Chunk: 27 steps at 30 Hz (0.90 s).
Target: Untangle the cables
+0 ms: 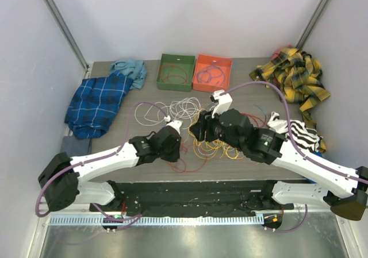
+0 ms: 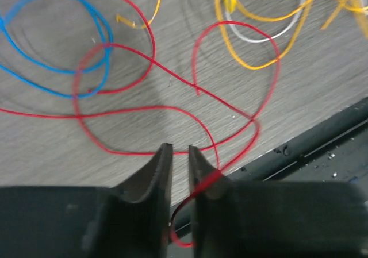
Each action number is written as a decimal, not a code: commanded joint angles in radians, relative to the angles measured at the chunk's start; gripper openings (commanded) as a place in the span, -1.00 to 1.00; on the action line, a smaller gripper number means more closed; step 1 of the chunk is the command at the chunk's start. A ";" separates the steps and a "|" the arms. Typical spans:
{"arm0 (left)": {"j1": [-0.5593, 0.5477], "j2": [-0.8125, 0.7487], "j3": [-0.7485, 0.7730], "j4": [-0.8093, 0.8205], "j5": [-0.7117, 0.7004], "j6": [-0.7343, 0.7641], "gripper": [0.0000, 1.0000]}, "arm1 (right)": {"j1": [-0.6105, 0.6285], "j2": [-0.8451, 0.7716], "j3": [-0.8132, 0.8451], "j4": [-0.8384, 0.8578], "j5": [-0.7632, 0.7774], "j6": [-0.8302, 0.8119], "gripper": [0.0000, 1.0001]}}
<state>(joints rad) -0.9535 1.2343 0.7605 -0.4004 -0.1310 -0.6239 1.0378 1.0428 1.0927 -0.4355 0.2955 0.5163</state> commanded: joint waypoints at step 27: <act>-0.048 0.001 -0.112 0.081 -0.306 -0.152 0.97 | 0.005 0.066 -0.143 0.066 0.014 0.036 0.06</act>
<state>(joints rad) -0.9958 1.3029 0.6556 -0.3855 -0.2840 -0.7403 1.0386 1.1202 0.9646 -0.4149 0.2932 0.5346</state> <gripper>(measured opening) 0.963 0.530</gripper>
